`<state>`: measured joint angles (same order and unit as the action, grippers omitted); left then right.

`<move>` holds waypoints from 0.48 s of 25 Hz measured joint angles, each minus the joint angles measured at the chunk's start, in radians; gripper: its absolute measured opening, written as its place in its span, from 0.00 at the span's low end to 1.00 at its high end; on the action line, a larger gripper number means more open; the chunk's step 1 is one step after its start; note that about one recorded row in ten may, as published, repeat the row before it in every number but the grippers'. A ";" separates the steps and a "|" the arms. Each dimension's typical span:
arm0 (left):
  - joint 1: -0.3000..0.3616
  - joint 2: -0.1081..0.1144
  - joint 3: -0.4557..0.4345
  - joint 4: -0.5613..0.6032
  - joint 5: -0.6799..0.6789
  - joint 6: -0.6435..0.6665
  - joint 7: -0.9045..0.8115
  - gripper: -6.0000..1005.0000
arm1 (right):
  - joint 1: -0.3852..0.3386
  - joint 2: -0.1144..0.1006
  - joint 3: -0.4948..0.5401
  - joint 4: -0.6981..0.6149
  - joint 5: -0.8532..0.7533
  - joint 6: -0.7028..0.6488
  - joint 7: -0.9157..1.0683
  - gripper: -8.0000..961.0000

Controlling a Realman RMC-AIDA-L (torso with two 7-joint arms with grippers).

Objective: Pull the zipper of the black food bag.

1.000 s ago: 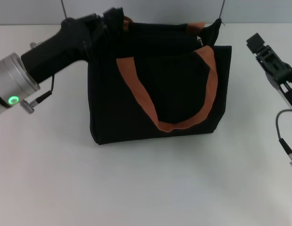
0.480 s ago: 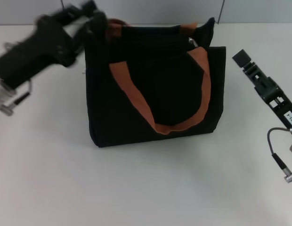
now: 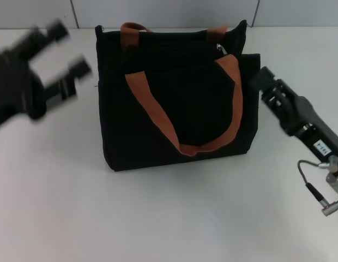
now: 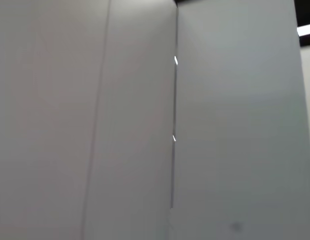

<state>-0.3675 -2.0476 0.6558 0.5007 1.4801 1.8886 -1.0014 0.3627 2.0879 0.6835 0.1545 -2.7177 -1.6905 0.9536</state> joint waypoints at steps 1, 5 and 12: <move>0.021 0.005 0.010 0.001 0.035 0.004 0.006 0.67 | 0.004 -0.002 -0.012 -0.006 0.000 -0.007 -0.027 0.39; 0.087 0.009 0.024 0.001 0.176 0.019 0.067 0.72 | 0.004 -0.003 -0.027 -0.023 -0.005 -0.032 -0.142 0.46; 0.102 -0.010 0.025 -0.007 0.395 0.033 0.161 0.78 | 0.031 -0.006 -0.083 -0.095 -0.089 -0.177 -0.310 0.74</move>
<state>-0.2660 -2.0577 0.6811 0.4934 1.8751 1.9215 -0.8402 0.3940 2.0814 0.6004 0.0599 -2.8072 -1.8678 0.6438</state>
